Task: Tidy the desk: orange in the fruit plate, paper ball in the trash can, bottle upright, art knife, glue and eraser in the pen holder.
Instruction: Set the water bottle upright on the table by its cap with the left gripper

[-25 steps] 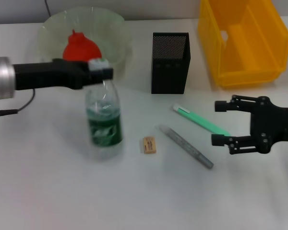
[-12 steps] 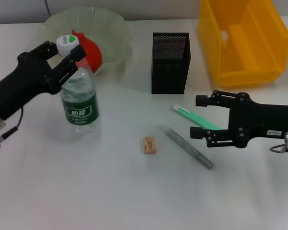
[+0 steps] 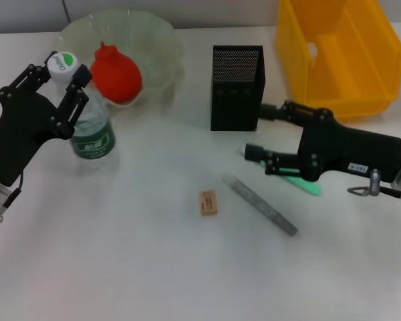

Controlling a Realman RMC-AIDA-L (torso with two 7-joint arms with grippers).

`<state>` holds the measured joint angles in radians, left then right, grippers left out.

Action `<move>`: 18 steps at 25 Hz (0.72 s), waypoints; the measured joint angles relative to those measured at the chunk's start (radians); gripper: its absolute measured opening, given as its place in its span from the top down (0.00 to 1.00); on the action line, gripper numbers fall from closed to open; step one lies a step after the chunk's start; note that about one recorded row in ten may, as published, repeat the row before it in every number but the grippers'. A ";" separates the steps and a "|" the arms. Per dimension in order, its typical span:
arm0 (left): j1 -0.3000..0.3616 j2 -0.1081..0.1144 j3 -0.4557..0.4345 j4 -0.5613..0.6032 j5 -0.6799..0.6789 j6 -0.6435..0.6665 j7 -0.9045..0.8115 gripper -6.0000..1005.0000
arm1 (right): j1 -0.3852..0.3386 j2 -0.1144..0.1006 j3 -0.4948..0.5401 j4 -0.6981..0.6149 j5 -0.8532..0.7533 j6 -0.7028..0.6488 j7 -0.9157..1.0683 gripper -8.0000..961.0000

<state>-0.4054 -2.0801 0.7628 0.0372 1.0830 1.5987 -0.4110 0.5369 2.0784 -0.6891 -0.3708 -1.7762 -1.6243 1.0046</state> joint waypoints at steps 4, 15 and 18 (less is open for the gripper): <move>-0.019 0.000 -0.044 -0.055 -0.007 -0.015 0.035 0.51 | -0.006 0.003 0.000 0.074 0.128 0.010 -0.077 0.12; -0.038 0.000 -0.110 -0.107 0.001 -0.072 0.031 0.48 | -0.004 0.008 -0.003 0.166 0.193 0.048 -0.155 0.13; -0.037 0.000 -0.111 -0.114 0.001 -0.068 0.027 0.47 | -0.006 0.009 -0.004 0.169 0.193 0.048 -0.155 0.13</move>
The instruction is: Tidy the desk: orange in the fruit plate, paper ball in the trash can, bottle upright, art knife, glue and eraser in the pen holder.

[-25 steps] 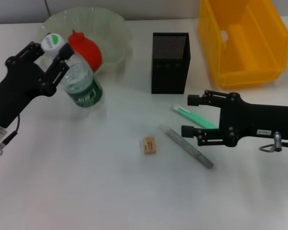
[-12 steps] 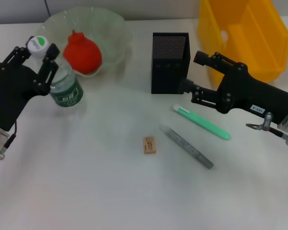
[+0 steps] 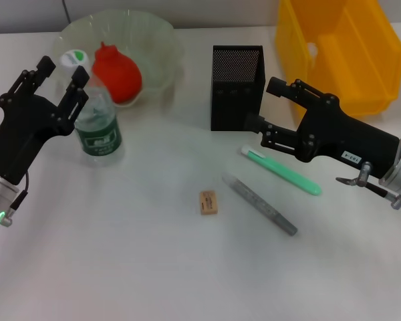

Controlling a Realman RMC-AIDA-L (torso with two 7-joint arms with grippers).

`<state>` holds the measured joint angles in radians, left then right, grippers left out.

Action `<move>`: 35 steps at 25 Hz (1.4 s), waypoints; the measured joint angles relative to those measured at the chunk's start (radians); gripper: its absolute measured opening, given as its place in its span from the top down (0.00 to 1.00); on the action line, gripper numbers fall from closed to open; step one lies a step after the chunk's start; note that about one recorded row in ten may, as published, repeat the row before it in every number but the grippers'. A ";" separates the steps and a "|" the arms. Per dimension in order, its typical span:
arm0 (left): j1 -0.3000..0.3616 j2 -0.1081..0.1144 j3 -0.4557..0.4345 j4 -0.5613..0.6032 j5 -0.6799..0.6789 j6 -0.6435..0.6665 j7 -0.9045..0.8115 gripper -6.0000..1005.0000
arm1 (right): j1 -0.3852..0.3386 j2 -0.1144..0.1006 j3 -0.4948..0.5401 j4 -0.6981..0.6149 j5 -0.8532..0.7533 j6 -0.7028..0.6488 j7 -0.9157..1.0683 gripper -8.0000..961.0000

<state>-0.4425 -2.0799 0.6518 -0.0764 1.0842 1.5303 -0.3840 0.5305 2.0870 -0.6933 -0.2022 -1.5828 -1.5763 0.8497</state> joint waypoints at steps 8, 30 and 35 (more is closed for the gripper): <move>0.101 0.013 0.020 0.139 0.028 0.195 -0.229 0.33 | -0.003 0.001 0.002 0.005 0.003 -0.008 -0.001 0.13; 0.087 0.108 0.169 0.541 0.678 0.205 -0.689 0.22 | 0.096 -0.010 -0.268 -1.186 -0.820 -0.237 1.372 0.13; 0.063 0.104 0.173 0.543 0.700 0.176 -0.715 0.22 | 0.201 -0.008 -0.413 -1.181 -1.051 -0.210 1.564 0.13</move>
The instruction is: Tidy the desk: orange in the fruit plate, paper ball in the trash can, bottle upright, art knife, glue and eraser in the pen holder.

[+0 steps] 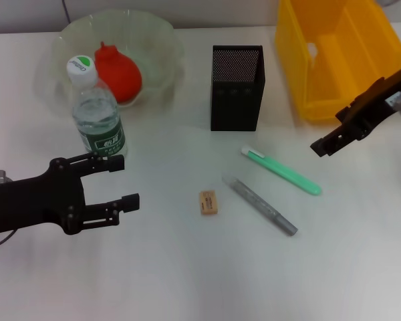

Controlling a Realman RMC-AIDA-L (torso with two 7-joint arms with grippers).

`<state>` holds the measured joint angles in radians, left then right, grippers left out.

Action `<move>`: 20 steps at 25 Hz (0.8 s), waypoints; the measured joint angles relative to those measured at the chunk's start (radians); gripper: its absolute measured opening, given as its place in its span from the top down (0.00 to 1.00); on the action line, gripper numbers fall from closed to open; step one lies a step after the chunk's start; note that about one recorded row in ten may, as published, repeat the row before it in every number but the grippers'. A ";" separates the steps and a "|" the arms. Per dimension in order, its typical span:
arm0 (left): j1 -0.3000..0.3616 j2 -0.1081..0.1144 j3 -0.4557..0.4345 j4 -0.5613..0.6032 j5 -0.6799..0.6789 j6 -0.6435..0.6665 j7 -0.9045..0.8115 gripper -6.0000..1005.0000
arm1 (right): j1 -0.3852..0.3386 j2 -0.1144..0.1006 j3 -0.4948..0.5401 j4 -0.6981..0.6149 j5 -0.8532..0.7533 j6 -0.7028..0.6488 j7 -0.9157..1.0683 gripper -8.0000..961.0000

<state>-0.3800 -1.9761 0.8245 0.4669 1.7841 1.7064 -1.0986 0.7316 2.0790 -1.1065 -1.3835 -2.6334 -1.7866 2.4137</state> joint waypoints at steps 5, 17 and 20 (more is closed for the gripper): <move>-0.009 -0.005 0.006 0.002 0.007 -0.005 -0.004 0.22 | 0.035 0.003 -0.125 0.085 -0.044 0.129 0.056 0.13; 0.003 -0.005 0.004 -0.002 0.009 0.004 -0.006 0.22 | 0.081 0.008 -0.338 0.364 0.009 0.457 0.053 0.18; 0.009 -0.008 0.002 -0.004 0.009 0.003 -0.006 0.22 | 0.083 0.010 -0.383 0.401 0.029 0.517 0.053 0.25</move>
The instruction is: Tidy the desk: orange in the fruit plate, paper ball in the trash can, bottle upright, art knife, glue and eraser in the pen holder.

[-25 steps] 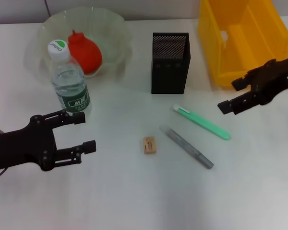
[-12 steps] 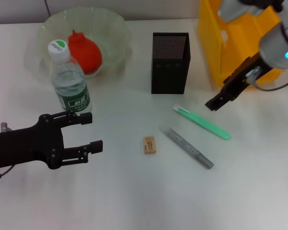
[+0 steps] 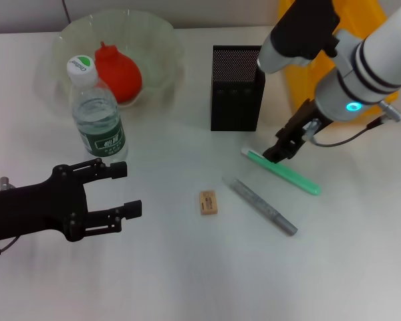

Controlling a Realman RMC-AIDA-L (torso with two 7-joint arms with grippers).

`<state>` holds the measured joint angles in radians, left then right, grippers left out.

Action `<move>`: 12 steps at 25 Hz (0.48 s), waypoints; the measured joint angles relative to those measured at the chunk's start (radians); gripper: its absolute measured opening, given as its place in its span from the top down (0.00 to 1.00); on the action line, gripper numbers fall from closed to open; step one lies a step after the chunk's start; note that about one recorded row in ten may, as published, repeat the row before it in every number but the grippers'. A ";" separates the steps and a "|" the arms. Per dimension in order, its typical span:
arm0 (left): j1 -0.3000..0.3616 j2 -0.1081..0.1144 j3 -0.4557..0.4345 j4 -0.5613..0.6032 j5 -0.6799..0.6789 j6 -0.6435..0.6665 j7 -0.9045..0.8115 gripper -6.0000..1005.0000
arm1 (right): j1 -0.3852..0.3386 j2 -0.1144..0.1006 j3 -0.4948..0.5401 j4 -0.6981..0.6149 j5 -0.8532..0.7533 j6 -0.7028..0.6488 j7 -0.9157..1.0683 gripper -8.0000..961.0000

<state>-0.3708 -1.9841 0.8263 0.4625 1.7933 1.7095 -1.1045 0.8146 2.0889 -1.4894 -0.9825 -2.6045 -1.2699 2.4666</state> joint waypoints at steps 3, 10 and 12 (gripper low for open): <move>0.002 0.000 0.000 -0.002 0.000 -0.002 0.000 0.22 | 0.008 0.000 -0.023 0.034 0.029 0.044 -0.004 0.44; 0.003 -0.002 0.000 -0.005 0.000 -0.006 0.000 0.22 | 0.016 0.001 -0.028 0.062 0.057 0.077 -0.012 0.52; 0.003 -0.004 0.001 -0.005 0.000 -0.007 0.000 0.22 | 0.016 0.001 -0.028 0.073 0.078 0.084 -0.020 0.53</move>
<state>-0.3681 -1.9886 0.8268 0.4572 1.7933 1.7021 -1.1045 0.8308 2.0900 -1.5173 -0.9096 -2.5267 -1.1864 2.4467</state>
